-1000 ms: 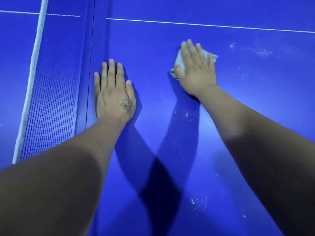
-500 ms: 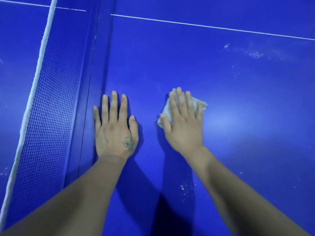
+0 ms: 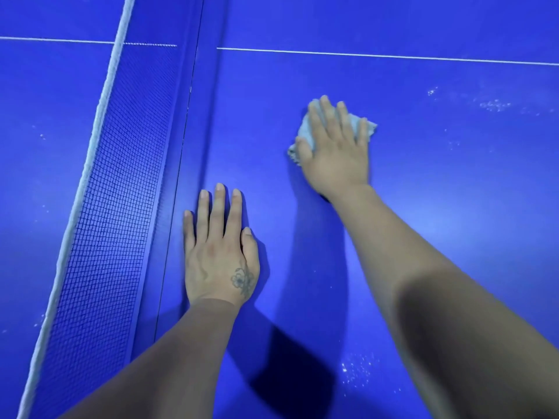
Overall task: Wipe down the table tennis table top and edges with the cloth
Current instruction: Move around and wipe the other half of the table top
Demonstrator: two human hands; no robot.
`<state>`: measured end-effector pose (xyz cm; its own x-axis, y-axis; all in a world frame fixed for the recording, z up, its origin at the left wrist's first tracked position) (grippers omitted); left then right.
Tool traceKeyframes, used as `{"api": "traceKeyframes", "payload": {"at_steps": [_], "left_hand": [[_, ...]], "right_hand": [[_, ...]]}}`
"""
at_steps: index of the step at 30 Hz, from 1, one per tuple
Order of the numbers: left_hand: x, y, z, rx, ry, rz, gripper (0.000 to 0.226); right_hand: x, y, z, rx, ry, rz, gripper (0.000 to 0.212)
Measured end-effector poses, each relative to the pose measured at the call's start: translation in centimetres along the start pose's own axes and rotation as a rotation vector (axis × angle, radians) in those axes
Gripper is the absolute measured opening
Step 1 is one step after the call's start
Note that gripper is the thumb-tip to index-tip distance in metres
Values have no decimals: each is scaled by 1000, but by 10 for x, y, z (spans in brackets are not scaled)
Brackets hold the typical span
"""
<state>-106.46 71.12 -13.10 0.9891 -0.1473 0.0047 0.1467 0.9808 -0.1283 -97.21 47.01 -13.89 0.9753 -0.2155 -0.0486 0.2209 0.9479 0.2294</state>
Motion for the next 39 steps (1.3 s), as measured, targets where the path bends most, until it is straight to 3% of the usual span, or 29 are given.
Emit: {"api": "traceKeyframes", "payload": {"at_steps": [7, 13, 20, 26, 32, 35, 39], "left_hand": [[0, 0, 0, 7, 23, 7, 66], [0, 1, 0, 16, 19, 2, 67], [2, 2, -2, -2, -17, 6, 69], [1, 3, -1, -19, -14, 11, 68], [-1, 1, 0, -4, 0, 7, 67], [-1, 1, 0, -8, -2, 8, 67], [-1, 1, 0, -17, 3, 9, 67]], "right_hand": [[-98, -69, 20, -42, -44, -80, 69], [-136, 22, -3, -54, 19, 127, 74], [-19, 103, -22, -44, 21, 196, 68], [45, 28, -1, 0, 70, 21, 70], [-40, -91, 26, 34, -4, -172, 71], [-115, -96, 25, 9, -39, -231, 69], [-168, -40, 8, -55, -19, -130, 72]]}}
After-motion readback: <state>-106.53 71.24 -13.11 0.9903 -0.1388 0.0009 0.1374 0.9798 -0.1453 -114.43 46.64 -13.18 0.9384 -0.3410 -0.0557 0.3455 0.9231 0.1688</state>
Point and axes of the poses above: each hand's wrist, its own x-axis towards the middle knuckle, its own z-axis out of the back of the hand, y = z × x, the point moved 5 cm from there along x, towards the middle knuckle, and after that the axes turned 5 degrees about z, right-handed, at the moved point
